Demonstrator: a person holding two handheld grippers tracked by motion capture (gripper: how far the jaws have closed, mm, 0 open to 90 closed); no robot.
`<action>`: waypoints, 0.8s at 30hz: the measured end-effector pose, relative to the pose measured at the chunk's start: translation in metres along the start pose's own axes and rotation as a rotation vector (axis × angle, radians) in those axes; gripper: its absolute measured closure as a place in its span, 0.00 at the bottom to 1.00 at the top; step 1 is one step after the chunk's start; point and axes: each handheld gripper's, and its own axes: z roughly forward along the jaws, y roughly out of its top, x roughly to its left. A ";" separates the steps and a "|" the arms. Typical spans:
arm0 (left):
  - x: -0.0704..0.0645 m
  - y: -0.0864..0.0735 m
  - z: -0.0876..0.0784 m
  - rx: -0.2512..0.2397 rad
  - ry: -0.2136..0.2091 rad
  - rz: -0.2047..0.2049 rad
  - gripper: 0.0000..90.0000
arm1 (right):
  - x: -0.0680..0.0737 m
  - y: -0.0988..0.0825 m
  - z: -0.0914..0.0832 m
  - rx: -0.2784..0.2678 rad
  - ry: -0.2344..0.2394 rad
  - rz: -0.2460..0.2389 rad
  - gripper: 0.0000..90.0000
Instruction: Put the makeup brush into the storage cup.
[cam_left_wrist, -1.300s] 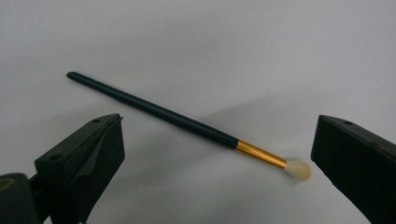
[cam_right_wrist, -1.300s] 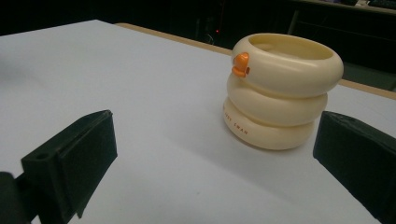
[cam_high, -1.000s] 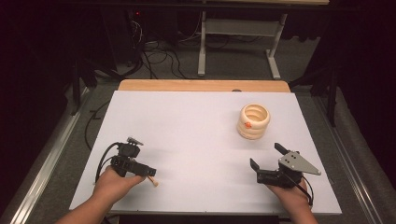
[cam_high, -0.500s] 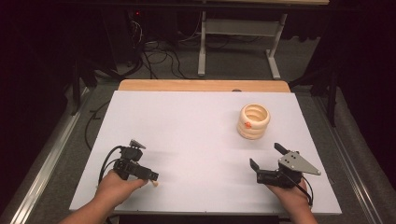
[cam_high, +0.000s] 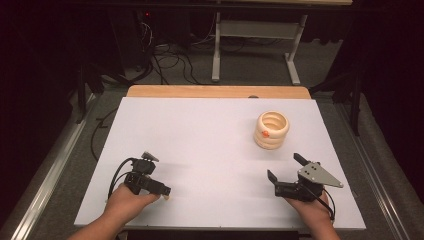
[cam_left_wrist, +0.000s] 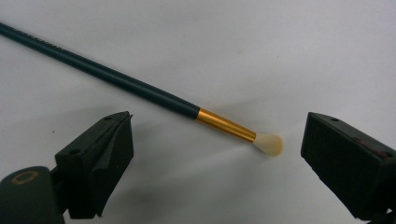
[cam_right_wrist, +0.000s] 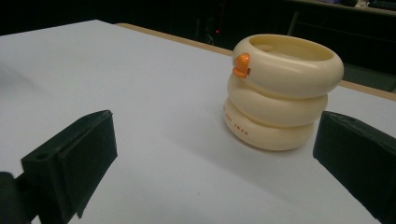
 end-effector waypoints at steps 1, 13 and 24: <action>0.001 0.000 0.001 0.001 0.002 -0.003 0.13 | 0.000 0.000 0.000 0.001 -0.005 -0.004 0.01; 0.006 0.003 0.006 -0.006 0.005 -0.029 0.20 | 0.000 0.000 0.000 0.000 -0.003 -0.004 0.01; 0.004 0.001 0.005 -0.007 0.012 0.000 0.38 | 0.000 0.000 0.000 0.002 -0.002 0.002 0.01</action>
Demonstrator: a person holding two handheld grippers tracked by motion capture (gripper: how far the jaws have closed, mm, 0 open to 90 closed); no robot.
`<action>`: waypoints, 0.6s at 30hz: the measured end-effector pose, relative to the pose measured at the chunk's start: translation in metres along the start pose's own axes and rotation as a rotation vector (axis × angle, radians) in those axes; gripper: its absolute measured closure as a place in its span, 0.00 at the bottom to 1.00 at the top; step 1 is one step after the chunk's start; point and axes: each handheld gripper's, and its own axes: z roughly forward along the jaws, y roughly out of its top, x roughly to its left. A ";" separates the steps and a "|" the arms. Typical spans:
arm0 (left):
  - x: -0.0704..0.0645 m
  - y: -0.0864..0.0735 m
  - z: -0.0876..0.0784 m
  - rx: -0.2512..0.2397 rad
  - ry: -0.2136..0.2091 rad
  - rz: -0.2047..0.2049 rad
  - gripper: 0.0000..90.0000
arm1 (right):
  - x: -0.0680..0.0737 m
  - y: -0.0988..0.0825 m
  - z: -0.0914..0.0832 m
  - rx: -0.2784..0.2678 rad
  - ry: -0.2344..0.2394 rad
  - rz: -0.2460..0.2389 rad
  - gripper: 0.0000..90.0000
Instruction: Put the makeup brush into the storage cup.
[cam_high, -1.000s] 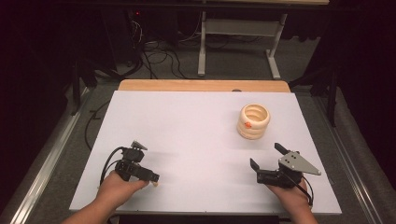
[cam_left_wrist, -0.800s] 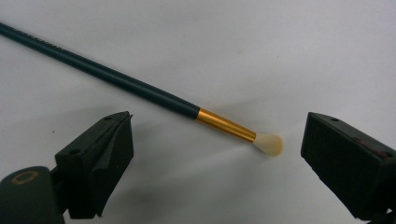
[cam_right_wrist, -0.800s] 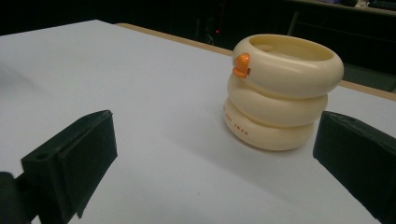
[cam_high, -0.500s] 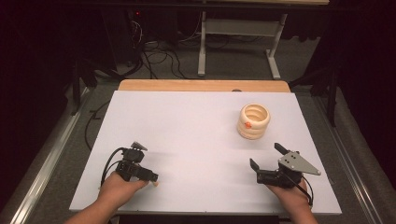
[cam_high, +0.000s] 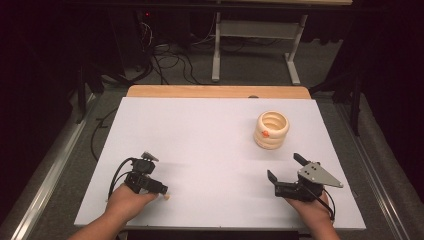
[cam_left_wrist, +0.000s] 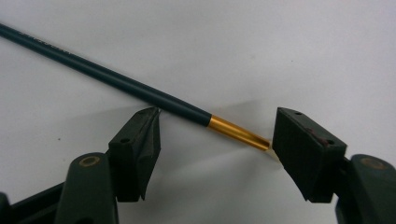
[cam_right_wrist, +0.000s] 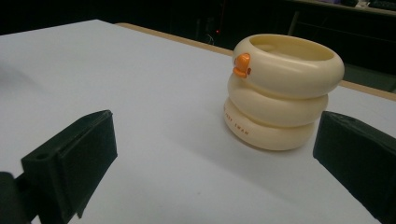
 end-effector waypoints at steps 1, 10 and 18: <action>0.000 0.000 0.000 0.000 0.001 0.000 0.38 | 0.000 0.000 0.000 -0.003 -0.001 -0.002 0.01; 0.001 0.005 0.001 -0.020 -0.005 -0.019 0.38 | 0.001 0.000 0.000 0.003 -0.002 -0.001 0.01; 0.002 0.006 0.002 -0.022 0.002 -0.014 0.41 | 0.000 0.000 0.000 0.007 0.002 -0.009 0.01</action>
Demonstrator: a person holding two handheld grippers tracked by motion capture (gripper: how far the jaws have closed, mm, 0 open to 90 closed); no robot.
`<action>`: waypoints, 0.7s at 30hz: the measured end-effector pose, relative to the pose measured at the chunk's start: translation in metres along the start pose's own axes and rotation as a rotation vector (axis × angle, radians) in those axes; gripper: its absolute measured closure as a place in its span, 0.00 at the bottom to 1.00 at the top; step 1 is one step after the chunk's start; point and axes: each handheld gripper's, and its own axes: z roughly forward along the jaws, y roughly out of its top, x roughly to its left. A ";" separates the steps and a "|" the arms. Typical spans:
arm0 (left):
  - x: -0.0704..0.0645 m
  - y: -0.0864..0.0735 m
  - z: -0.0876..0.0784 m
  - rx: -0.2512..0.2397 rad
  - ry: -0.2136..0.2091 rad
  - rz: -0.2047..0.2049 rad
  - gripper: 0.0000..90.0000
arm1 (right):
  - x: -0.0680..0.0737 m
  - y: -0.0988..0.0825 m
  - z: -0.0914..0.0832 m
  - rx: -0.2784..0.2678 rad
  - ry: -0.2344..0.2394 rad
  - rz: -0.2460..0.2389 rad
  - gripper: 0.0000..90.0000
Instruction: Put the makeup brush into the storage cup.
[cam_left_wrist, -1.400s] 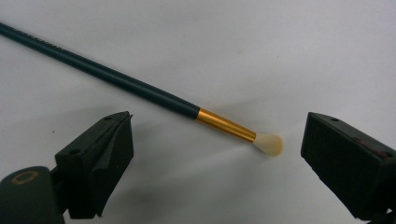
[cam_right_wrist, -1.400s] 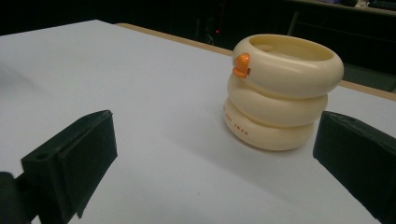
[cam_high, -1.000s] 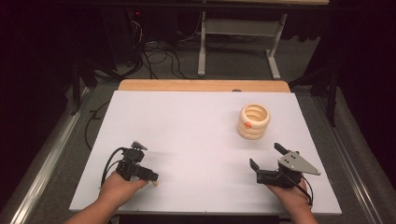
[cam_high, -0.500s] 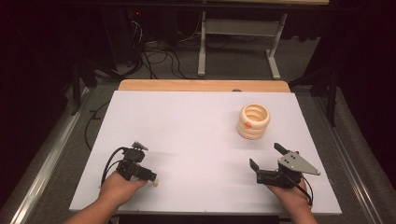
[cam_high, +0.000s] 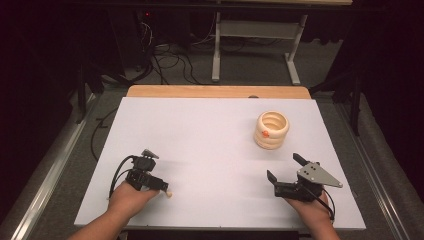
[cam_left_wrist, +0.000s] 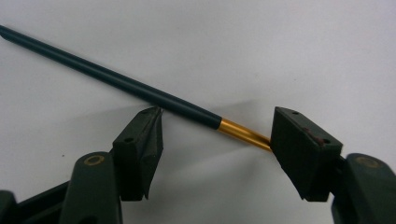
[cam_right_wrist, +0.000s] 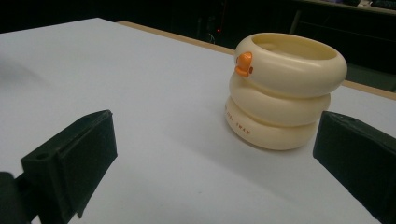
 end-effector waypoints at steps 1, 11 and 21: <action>0.000 0.000 0.000 0.000 -0.003 -0.003 0.41 | 0.000 0.000 0.000 -0.001 0.001 -0.001 0.01; 0.002 0.003 0.001 0.007 -0.041 -0.051 0.32 | 0.000 0.000 0.000 0.003 0.004 0.001 0.01; -0.009 0.006 0.004 0.035 0.050 -0.018 0.35 | 0.001 0.000 0.000 0.004 0.007 0.002 0.01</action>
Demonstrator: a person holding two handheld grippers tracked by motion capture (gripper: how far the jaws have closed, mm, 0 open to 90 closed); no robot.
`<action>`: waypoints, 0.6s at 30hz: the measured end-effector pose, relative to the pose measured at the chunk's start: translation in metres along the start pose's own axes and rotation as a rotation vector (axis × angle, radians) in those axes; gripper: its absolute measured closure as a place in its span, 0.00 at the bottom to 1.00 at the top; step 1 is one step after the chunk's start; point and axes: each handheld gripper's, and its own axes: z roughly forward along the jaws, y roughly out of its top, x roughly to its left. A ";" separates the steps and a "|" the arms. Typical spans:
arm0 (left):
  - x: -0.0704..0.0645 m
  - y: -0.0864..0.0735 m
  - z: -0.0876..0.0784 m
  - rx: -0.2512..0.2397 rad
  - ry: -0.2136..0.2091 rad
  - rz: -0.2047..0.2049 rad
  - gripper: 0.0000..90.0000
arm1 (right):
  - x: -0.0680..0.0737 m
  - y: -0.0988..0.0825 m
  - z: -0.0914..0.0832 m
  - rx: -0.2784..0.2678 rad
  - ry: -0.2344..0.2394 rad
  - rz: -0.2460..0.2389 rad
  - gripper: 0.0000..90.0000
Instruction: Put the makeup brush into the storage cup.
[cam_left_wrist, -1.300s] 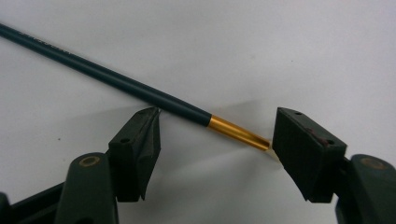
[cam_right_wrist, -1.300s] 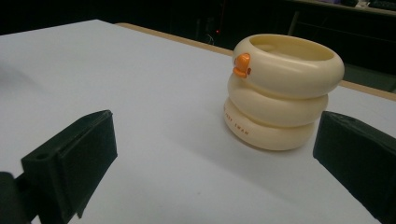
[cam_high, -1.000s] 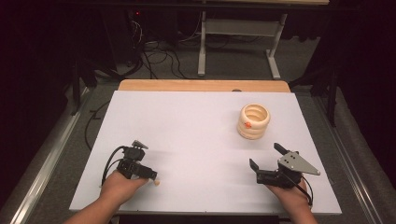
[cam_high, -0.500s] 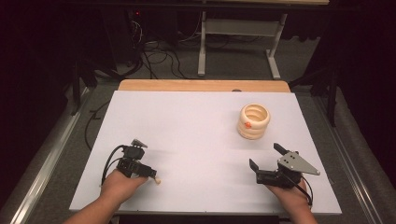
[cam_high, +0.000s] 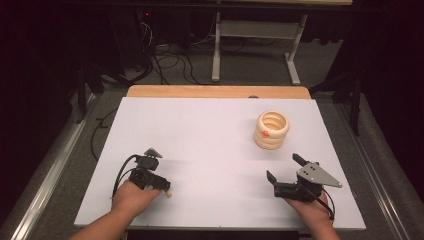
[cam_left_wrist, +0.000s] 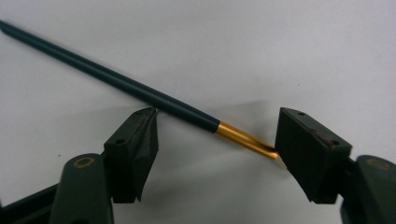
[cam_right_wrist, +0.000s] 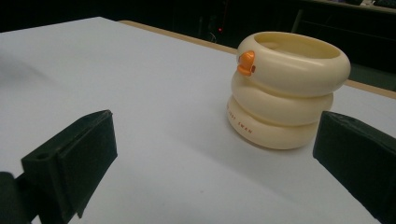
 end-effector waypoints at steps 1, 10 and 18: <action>-0.001 0.000 0.000 0.003 0.012 0.008 0.37 | 0.000 0.000 0.000 -0.003 0.000 -0.002 0.01; 0.000 -0.005 -0.002 -0.021 0.079 0.054 0.57 | -0.001 0.000 0.000 -0.007 0.000 -0.008 0.01; 0.007 -0.004 -0.004 -0.011 0.071 0.091 0.71 | -0.001 0.000 0.000 -0.003 -0.002 -0.007 0.01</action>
